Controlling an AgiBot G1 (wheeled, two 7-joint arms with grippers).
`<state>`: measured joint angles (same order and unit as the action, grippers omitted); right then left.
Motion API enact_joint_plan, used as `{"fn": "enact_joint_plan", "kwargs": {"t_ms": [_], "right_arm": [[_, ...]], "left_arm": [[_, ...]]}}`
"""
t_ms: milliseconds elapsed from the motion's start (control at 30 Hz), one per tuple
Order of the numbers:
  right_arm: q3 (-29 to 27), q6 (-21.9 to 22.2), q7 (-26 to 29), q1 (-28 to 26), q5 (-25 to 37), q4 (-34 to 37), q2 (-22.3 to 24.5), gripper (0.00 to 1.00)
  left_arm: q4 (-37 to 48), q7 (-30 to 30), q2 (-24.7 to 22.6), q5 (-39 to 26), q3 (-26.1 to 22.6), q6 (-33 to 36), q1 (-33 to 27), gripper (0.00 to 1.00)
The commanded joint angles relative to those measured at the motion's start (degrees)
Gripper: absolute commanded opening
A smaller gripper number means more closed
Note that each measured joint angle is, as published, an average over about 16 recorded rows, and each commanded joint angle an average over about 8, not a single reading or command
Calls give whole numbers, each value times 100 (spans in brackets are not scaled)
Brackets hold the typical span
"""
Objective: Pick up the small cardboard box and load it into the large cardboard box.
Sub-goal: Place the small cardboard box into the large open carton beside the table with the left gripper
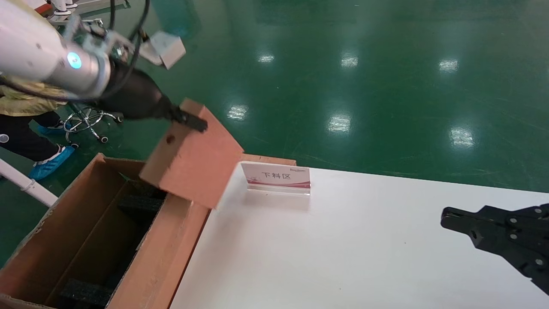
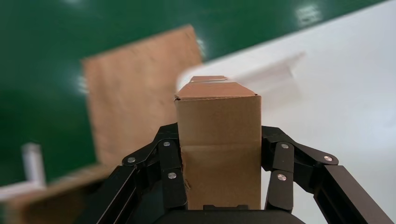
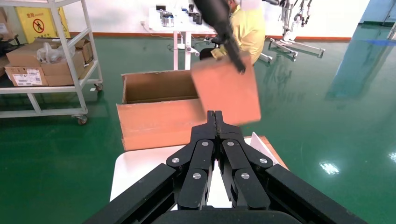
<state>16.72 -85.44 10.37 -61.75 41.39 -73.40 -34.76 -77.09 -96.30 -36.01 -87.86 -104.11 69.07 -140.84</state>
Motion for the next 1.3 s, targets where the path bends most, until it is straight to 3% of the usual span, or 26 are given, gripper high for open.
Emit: {"fn": "enact_joint_plan", "kwargs": {"t_ms": [33, 333, 633, 1033, 1267, 1300], "right_arm": [[1, 0, 0, 0, 0, 0, 0, 0], [4, 1, -2, -1, -3, 0, 1, 0], [7, 3, -3, -2, -5, 0, 3, 0], [11, 4, -5, -2, -7, 0, 4, 0], [13, 5, -7, -3, -9, 0, 5, 0], [13, 6, -7, -3, -9, 0, 5, 9]], "left_arm": [[9, 59, -84, -178, 50, 69, -223, 0], [57, -99, -594, -512, 121, 1170, -1246, 0], [40, -690, -681, -451, 26, 1937, -1712, 0], [20, -1223, -429, 407, -1427, 2221, -2369, 0], [7, -1024, 12, 536, -1994, 2194, -2534, 0], [9, -950, 100, 525, -2025, 2187, -2536, 0]]}}
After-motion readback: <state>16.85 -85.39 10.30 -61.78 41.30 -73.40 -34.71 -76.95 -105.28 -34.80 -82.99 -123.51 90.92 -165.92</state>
